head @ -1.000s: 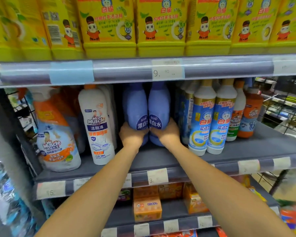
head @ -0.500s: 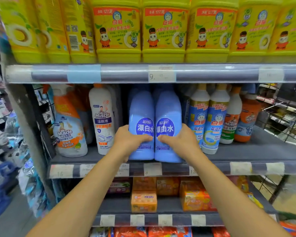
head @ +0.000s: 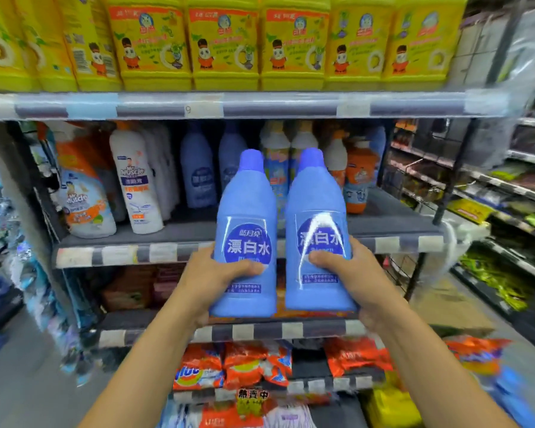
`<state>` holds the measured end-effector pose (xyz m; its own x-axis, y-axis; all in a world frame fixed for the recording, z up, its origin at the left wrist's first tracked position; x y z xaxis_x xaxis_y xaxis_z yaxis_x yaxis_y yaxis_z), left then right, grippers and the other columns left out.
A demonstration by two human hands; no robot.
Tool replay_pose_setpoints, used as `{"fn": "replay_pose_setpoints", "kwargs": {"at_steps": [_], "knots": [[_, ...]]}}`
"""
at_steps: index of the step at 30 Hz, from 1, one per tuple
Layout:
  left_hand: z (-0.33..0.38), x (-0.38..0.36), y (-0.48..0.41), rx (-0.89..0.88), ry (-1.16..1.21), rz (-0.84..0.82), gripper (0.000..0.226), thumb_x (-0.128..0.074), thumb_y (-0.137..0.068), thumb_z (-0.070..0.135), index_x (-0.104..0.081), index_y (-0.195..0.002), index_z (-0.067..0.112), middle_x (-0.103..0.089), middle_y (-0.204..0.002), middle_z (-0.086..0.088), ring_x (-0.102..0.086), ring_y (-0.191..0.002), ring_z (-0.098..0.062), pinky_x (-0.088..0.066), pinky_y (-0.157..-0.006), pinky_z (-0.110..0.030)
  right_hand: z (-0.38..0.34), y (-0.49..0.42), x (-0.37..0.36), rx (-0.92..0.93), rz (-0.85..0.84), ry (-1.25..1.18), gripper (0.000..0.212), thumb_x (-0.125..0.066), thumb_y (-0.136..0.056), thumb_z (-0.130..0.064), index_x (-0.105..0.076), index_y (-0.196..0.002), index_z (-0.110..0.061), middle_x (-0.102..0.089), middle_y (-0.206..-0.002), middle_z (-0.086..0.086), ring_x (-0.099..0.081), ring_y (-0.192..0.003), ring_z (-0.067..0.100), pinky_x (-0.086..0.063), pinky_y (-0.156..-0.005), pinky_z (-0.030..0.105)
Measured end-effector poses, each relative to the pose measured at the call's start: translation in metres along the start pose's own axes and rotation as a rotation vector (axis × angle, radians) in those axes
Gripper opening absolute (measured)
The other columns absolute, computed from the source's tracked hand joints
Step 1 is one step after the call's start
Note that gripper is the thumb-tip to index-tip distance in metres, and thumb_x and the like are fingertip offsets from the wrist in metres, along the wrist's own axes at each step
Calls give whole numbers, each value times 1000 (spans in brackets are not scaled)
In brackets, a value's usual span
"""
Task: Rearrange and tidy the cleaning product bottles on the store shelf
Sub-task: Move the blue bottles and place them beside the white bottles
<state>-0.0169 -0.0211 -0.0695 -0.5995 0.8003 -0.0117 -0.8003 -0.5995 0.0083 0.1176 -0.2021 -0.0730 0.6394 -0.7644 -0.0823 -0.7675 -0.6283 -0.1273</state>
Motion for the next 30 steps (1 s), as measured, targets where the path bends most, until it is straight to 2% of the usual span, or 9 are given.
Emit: {"fn": "replay_pose_setpoints", "kwargs": {"at_steps": [2,6,10,14,17,19,21,25,30], "knots": [[-8,-23,15,4,30,-17,43,-87,-42,19,-73,-82,12,-77,-83,-10,-74,-67,-25,-58,-55,-35,1,20,27,0,38,-40,47,-81,-58,-28,-65,-101,-19,-76,-94,6,-73,-80,25,-57,-63,36],[-25,-64,41,50,84,-46,55,-88,-37,24,-72,-88,11,-77,-85,-13,-73,-69,-28,-58,-57,-38,6,55,75,16,113,-94,49,-85,-52,-37,-67,-96,-25,-75,-93,6,-73,-80,25,-56,-61,34],[-38,-92,56,54,182,-59,40,-87,-41,16,-73,-79,8,-76,-81,-16,-72,-62,-26,-56,-48,-34,5,74,108,42,145,-100,58,-87,-53,-34,-64,-104,-21,-74,-97,9,-73,-82,27,-57,-62,36],[-35,-109,52,89,176,-136,54,-92,-46,12,-69,-94,1,-74,-90,-23,-72,-69,-36,-58,-55,-42,-1,75,126,-6,162,-122,60,-86,-57,-30,-62,-111,-18,-73,-101,11,-71,-88,34,-59,-67,45],[-28,-117,34,73,165,-160,48,-83,-57,19,-67,-99,1,-75,-92,-22,-73,-72,-36,-57,-56,-41,-6,65,137,-20,192,-99,55,-86,-60,-24,-63,-109,-15,-74,-99,12,-72,-85,34,-58,-65,44],[-24,-123,20,62,153,-181,49,-83,-57,21,-67,-99,1,-75,-91,-21,-73,-72,-35,-58,-56,-40,-10,52,143,-24,237,-68,54,-88,-59,-24,-65,-106,-11,-74,-96,13,-72,-80,33,-57,-62,41],[-22,-127,7,64,150,-214,51,-90,-55,17,-68,-99,2,-75,-91,-21,-73,-73,-35,-58,-56,-40,-14,36,151,-20,281,-36,44,-83,-65,-23,-66,-103,-8,-75,-93,14,-73,-76,31,-57,-59,37],[-23,-135,-19,68,144,-261,54,-91,-52,17,-68,-98,2,-75,-92,-22,-73,-75,-36,-58,-59,-40,-23,-6,171,32,328,49,39,-82,-71,-20,-66,-104,-9,-76,-90,8,-73,-75,27,-56,-57,33],[-20,-146,-49,67,167,-282,57,-83,-50,26,-67,-98,1,-75,-90,-22,-73,-70,-33,-57,-54,-38,-18,-67,193,42,333,71,36,-83,-72,-22,-66,-103,-11,-76,-91,7,-74,-76,25,-57,-57,33]]}}
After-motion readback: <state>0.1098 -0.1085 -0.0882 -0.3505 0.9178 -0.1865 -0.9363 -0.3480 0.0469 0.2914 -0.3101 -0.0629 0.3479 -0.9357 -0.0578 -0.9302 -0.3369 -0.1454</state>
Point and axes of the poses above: each hand's wrist, its own y-axis away from the middle knuckle, its own x-axis out of the back of the hand, z = x × y, the point moved 1 cm from there along -y, towards the middle knuckle
